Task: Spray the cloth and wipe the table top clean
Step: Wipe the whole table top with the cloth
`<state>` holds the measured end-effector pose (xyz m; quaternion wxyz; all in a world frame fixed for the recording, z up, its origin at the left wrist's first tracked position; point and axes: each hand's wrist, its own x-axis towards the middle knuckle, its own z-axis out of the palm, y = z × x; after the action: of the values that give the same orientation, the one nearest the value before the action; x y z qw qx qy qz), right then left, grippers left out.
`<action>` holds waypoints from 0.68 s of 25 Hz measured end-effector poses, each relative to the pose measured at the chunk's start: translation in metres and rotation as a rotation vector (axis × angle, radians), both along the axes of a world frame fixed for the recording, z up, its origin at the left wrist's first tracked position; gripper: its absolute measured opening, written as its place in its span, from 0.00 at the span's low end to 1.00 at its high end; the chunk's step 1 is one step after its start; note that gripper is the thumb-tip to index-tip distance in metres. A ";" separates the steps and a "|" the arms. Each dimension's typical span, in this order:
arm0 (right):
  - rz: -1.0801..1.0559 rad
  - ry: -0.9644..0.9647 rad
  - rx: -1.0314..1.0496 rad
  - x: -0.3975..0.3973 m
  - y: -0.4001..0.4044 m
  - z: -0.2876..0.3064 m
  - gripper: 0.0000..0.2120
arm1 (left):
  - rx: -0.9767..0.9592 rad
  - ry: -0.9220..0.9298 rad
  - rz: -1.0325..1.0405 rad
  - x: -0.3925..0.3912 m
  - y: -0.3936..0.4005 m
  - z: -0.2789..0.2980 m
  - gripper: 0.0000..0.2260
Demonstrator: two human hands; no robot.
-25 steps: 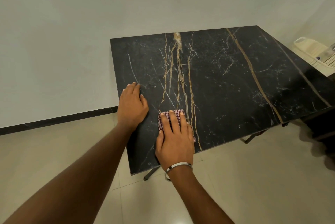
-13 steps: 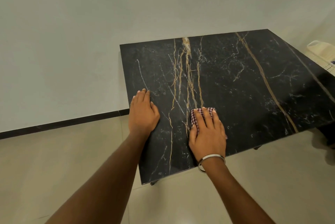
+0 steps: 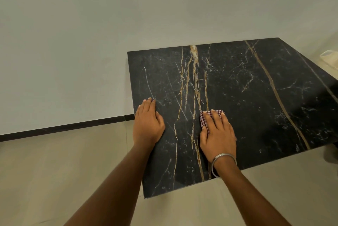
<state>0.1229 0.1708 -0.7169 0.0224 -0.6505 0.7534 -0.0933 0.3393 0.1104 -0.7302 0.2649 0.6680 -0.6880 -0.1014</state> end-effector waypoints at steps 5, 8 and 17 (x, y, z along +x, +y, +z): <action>0.123 0.018 -0.077 0.047 -0.003 0.001 0.25 | -0.011 -0.020 0.014 -0.002 0.001 0.001 0.22; 0.203 0.026 -0.111 0.046 -0.010 0.002 0.24 | -0.011 -0.019 0.020 -0.002 -0.002 0.000 0.22; 0.042 -0.001 -0.062 0.026 -0.040 0.001 0.25 | 0.018 -0.021 0.027 -0.004 -0.002 0.004 0.23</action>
<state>0.1484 0.1306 -0.7164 0.0047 -0.6665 0.7364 -0.1164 0.3356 0.1083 -0.7263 0.2531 0.6806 -0.6806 -0.0969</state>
